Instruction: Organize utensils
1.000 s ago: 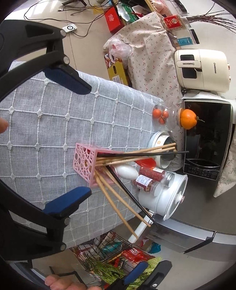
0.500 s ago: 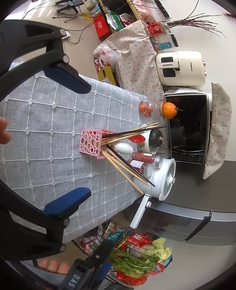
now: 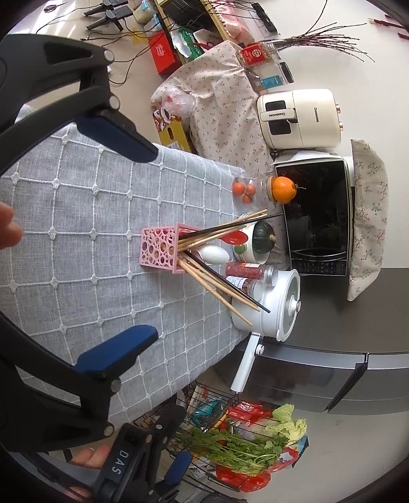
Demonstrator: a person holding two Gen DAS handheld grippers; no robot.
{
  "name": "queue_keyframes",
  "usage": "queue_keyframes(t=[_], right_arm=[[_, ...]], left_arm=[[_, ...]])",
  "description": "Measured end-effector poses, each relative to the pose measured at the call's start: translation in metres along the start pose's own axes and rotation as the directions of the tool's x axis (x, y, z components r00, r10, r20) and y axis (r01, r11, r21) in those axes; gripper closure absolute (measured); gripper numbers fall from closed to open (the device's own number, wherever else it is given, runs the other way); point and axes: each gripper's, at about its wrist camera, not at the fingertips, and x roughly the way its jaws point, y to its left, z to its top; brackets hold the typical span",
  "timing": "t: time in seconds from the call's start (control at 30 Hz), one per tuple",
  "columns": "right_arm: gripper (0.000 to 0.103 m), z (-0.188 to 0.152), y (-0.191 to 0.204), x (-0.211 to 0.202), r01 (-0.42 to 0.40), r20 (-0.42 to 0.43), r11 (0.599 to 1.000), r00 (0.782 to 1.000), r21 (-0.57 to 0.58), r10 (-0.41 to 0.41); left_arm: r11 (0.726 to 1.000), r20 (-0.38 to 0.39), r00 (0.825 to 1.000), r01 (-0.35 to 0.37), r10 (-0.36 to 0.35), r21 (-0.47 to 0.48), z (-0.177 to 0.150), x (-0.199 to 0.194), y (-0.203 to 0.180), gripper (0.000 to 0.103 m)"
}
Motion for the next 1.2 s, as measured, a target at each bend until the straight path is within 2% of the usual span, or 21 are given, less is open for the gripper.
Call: queue_keyframes(t=[1.2], right_arm=[[0.0, -0.0011, 0.0021, 0.0056, -0.003, -0.025, 1.0, 1.0, 0.006, 0.003]], left_arm=[[1.0, -0.025, 1.0, -0.007, 0.006, -0.015, -0.0036, 0.0003, 0.0013, 0.0]])
